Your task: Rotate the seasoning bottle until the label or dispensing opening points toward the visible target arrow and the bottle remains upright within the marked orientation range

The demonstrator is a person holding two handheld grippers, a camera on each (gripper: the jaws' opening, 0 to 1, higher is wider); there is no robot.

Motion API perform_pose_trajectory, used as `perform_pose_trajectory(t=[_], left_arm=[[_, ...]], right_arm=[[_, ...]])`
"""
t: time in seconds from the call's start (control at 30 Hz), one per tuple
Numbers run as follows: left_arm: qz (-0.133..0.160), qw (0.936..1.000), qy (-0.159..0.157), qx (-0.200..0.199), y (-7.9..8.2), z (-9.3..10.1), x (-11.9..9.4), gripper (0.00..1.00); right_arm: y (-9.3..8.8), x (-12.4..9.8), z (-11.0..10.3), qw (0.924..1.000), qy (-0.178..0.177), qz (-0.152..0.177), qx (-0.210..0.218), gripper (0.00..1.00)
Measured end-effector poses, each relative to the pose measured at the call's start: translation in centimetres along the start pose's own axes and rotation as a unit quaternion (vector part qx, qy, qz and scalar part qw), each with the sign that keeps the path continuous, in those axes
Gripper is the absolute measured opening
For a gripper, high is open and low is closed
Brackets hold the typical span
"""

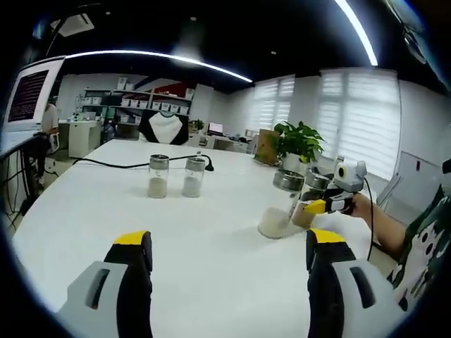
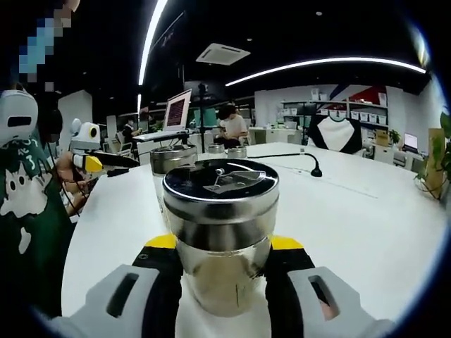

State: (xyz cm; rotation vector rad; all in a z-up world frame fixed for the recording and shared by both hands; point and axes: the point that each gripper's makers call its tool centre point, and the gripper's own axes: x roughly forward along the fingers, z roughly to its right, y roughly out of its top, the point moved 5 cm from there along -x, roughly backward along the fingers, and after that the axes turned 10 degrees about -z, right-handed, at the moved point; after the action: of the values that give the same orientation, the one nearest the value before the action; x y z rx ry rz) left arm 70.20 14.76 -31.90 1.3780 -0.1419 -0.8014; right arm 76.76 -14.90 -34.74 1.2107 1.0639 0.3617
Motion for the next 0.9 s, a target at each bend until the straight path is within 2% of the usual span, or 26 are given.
perform_pose_trajectory(t=[0.23, 0.43, 0.8, 0.87, 0.9], left_arm=[[0.002, 1.0000, 0.002, -0.005, 0.5, -0.3, 0.5, 0.95], [-0.009, 0.9998, 0.003, 0.018, 0.5, 0.0, 0.8, 0.95], [-0.017, 0.9997, -0.009, 0.013, -0.3, 0.5, 1.0, 0.94], [-0.019, 0.9997, -0.008, 0.015, -0.4, 0.6, 1.2, 0.95], [-0.016, 0.9996, -0.012, 0.022, -0.3, 0.8, 1.2, 0.95]], right_arm=[[0.0, 0.0, 0.0, 1.0000, -0.002, 0.000, -0.001, 0.44], [0.0, 0.0, 0.0, 1.0000, -0.007, 0.004, 0.002, 0.44], [-0.1, 0.0, -0.3, 0.9994, -0.030, 0.011, 0.012, 0.44], [-0.1, 0.0, -0.3, 0.9991, -0.038, 0.009, 0.016, 0.44], [-0.1, 0.0, -0.3, 0.9983, -0.053, -0.001, 0.024, 0.44]])
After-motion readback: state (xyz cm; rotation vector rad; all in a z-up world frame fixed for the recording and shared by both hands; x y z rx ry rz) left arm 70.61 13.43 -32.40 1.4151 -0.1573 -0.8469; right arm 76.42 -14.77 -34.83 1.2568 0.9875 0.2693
